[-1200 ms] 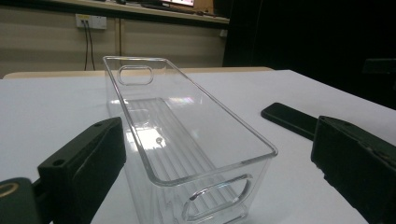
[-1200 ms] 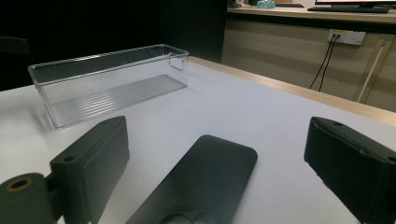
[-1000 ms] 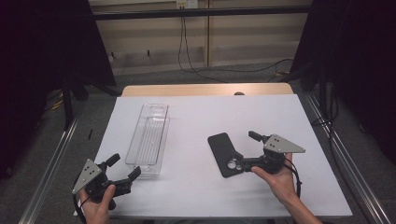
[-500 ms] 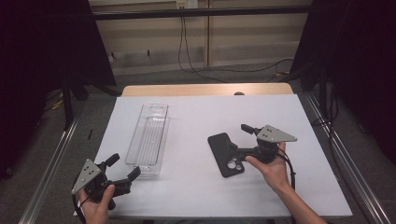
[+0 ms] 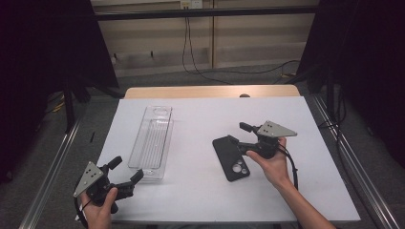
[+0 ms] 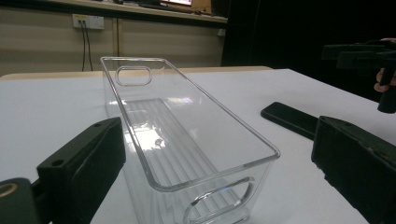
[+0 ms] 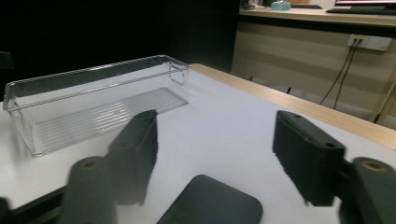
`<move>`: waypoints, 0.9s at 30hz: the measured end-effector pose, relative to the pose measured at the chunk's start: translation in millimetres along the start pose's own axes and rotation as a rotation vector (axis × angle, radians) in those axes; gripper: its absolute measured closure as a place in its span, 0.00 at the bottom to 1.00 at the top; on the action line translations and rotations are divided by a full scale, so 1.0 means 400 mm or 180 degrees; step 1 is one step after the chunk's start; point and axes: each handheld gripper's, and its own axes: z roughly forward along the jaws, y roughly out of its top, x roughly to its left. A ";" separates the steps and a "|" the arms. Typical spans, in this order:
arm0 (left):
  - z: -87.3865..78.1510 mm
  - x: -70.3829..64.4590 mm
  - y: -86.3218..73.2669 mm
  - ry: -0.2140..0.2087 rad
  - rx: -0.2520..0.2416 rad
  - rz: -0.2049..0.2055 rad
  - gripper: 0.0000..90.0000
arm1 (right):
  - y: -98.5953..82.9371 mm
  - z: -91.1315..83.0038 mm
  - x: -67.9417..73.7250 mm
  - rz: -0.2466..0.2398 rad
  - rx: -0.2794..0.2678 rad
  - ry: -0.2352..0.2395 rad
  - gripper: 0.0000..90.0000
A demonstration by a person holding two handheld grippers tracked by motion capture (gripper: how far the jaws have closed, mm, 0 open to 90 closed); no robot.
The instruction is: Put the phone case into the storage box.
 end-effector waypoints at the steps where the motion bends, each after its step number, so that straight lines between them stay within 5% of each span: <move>1: 0.000 0.000 0.000 0.0000 -0.0008 -0.0001 0.03 | -0.006 0.009 0.000 -0.0027 0.0038 -0.0002 0.42; 27: 0.000 0.003 0.001 -0.0013 -0.0012 -0.0006 0.03 | -0.003 0.063 -0.016 -0.0021 0.0148 0.0165 0.99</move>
